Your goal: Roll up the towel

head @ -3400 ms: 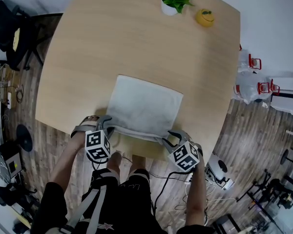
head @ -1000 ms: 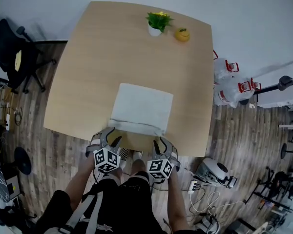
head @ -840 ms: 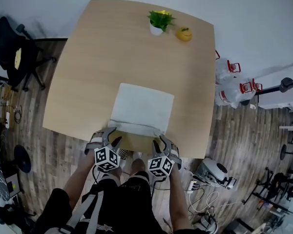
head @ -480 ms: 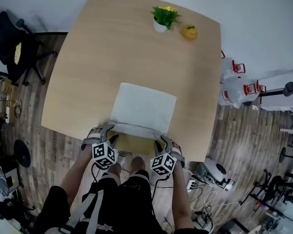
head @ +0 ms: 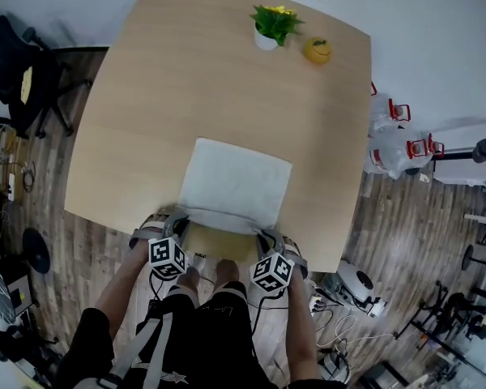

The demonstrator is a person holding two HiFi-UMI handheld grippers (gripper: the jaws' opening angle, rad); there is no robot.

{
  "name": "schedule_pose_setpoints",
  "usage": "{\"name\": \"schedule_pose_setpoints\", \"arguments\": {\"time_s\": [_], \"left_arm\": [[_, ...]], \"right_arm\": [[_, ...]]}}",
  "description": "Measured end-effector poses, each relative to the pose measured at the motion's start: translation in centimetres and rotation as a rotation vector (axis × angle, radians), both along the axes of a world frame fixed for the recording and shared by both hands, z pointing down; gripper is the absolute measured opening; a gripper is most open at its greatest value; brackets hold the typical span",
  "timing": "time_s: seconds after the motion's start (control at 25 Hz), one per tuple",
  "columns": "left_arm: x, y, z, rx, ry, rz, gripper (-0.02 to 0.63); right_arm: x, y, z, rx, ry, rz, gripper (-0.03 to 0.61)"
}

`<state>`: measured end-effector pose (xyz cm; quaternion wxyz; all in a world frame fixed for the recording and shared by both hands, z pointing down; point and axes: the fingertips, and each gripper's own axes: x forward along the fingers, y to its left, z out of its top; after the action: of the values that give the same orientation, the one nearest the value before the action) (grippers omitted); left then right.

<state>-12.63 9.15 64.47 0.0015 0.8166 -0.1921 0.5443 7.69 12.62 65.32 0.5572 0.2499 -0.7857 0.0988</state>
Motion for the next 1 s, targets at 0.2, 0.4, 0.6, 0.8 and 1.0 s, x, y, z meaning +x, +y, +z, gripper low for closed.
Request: {"name": "schedule_pose_setpoints", "arguments": {"time_s": [0.2, 0.4, 0.6, 0.8, 1.0], "left_arm": [[0.2, 0.6, -0.2, -0.034, 0.010, 0.020, 0.032], [0.0, 3.0, -0.6, -0.130, 0.014, 0.099, 0.031], [-0.3, 5.6, -0.6, -0.265, 0.021, 0.150, 0.031], [-0.5, 6.9, -0.9, -0.397, 0.051, 0.165, 0.031], [-0.6, 7.8, -1.0, -0.580, 0.083, 0.173, 0.028]], "right_arm": [[0.1, 0.7, -0.6, 0.009, -0.022, -0.005, 0.046], [-0.3, 3.6, -1.3, -0.096, -0.078, -0.054, 0.044], [-0.7, 6.3, -1.8, -0.252, -0.182, -0.062, 0.043], [-1.0, 7.4, -2.6, -0.410, -0.314, -0.007, 0.043], [-1.1, 8.0, -3.1, -0.598, -0.427, 0.021, 0.040]]}}
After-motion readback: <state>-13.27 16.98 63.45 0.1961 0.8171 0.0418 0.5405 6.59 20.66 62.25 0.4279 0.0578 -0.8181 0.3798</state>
